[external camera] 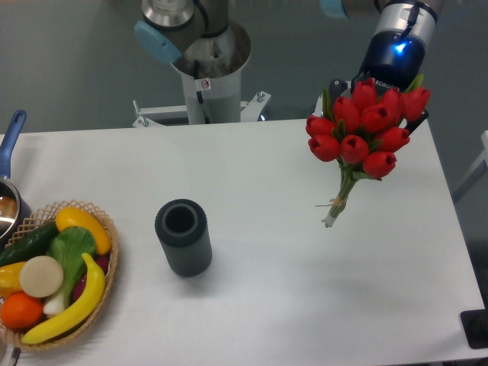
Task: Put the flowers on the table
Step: 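Carry the red tulip bouquet in the gripper toward the arm's base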
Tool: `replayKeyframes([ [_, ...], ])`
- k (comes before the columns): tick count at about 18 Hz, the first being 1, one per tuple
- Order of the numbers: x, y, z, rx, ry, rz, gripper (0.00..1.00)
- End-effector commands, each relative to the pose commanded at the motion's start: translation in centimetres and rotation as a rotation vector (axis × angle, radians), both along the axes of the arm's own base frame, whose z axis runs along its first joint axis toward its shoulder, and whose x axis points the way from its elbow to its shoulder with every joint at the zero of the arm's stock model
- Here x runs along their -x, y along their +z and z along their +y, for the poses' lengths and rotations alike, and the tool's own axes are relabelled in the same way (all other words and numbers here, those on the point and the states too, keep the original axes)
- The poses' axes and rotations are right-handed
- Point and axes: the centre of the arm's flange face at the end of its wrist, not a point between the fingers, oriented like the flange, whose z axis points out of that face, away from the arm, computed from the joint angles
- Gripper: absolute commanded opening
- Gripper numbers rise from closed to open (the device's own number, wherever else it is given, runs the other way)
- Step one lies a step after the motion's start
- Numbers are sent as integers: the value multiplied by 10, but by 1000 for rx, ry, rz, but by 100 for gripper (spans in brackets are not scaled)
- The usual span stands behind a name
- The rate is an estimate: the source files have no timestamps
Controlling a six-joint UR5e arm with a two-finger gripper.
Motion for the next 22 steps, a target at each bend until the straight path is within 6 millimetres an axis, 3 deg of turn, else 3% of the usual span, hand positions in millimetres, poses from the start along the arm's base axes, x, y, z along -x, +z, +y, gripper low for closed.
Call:
replayKeyframes([
  [10,-7,11,-5,86,55,48,44],
  [16,-20,11,-18,311,189,125,44],
  [22,-40,-28,-8,549,194,202,44],
])
